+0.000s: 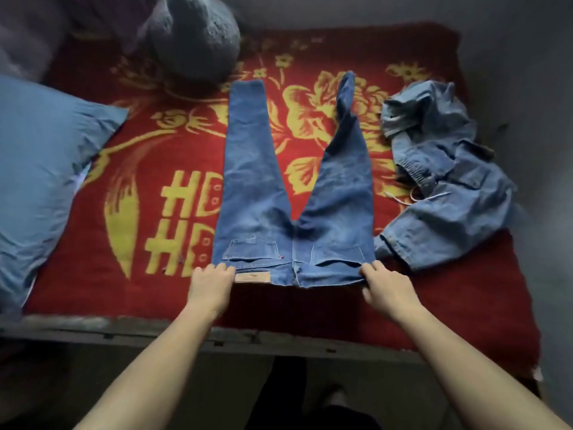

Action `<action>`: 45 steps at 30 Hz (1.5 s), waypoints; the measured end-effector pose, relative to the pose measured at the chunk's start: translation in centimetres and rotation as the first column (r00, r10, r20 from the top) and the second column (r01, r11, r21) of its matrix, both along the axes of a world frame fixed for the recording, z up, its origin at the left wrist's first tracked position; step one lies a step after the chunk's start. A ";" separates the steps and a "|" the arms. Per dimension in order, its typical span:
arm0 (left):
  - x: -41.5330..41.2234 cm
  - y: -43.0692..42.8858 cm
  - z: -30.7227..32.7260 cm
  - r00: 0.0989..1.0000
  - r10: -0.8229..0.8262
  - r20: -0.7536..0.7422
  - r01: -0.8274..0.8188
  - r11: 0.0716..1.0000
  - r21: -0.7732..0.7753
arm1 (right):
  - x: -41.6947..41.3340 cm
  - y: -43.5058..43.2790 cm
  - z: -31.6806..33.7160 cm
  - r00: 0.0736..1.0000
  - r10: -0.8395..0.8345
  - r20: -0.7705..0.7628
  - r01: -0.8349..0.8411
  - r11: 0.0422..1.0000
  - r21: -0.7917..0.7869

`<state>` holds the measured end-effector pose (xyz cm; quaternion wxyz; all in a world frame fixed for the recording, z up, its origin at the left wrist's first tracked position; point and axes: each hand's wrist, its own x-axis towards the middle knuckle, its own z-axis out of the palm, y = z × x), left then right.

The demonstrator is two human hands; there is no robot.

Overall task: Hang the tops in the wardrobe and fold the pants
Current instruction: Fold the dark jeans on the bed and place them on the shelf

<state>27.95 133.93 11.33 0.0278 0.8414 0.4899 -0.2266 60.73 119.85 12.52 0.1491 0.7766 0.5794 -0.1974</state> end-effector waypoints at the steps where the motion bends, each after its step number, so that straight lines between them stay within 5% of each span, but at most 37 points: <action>1: -0.4 -1.2 -1.2 1.000 0.007 -0.030 -0.008 1.000 -0.019 | -0.5 -1.1 -1.3 1.000 0.022 -0.015 -0.022 0.999 -0.034; 12: -1.7 -13.2 -17.7 0.985 -0.046 -0.169 0.007 0.974 -0.226 | -4.1 -12.3 -19.2 0.987 -0.081 -0.136 0.046 0.968 -0.245; 18: -1.1 -13.4 -19.9 0.958 -0.040 -0.285 -0.131 0.820 -0.557 | -3.4 -12.8 -20.4 0.946 -0.188 -0.264 0.090 0.935 -0.343; 23: 2.6 -12.5 -19.5 0.998 0.011 0.059 0.002 0.975 -0.223 | -1.4 -9.4 -19.3 0.964 -0.130 -0.231 0.122 0.991 -0.052; 25: 4.8 -11.7 -19.9 0.984 0.039 0.176 0.001 0.976 -0.220 | -0.7 -7.6 -19.7 0.963 -0.140 -0.229 0.142 0.990 -0.009; 30: 8.6 -10.3 -21.8 0.991 0.101 -0.085 -0.132 0.791 -0.597 | 0.8 -5.5 -22.6 0.974 -0.120 -0.190 0.025 0.897 -0.441; 34: 9.6 -8.4 -21.4 0.986 0.087 -0.139 -0.159 0.713 -0.683 | 2.0 -3.7 -22.6 0.953 -0.175 -0.249 0.026 0.861 -0.507; 38: 10.0 -7.3 -19.8 0.987 0.099 -0.125 -0.157 0.731 -0.664 | 3.7 -1.5 -20.6 0.873 -0.366 -0.321 0.276 0.915 -0.293; 42: 12.9 -8.1 -18.2 0.980 0.147 0.135 -0.094 0.935 -0.342 | 5.6 0.8 -18.9 0.696 -0.626 -0.351 0.604 0.775 -0.184; 45: 16.8 -9.2 -17.8 0.901 0.286 0.325 -0.109 0.877 -0.468 | 7.4 3.2 -18.7 0.564 -0.703 -0.433 0.695 0.687 -0.210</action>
